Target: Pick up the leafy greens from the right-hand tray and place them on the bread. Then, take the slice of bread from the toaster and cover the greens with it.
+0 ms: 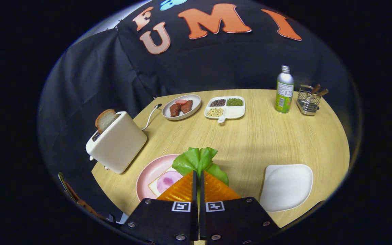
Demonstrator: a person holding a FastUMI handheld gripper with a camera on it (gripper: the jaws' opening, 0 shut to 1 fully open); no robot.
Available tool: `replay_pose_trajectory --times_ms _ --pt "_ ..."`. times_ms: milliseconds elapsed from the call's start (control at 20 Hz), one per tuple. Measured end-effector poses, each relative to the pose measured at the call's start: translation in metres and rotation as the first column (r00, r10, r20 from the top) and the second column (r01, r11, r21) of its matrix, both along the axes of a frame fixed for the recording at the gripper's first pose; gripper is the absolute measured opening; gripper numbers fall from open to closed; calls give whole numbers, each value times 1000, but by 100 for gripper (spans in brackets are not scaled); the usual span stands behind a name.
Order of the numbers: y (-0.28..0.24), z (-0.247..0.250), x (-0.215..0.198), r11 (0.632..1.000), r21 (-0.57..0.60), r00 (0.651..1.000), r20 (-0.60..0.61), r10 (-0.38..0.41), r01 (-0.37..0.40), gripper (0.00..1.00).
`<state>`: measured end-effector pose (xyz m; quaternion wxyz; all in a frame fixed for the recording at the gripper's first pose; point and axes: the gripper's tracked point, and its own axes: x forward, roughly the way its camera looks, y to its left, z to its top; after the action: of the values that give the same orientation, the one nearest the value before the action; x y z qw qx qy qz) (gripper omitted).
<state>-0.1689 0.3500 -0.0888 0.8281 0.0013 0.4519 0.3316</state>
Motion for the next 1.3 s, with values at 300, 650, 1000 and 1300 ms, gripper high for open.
replay_pose_trajectory --times_ms 300,650,1000,1300 --pt "41 -12 -23 995 4 995 -16 101 -101 2" --pt "62 -24 -35 989 -5 988 -27 151 -151 2" --pt "69 -45 -42 982 -62 984 -14 177 -177 3" --pt "79 -47 -50 979 -51 981 -26 194 -195 3"
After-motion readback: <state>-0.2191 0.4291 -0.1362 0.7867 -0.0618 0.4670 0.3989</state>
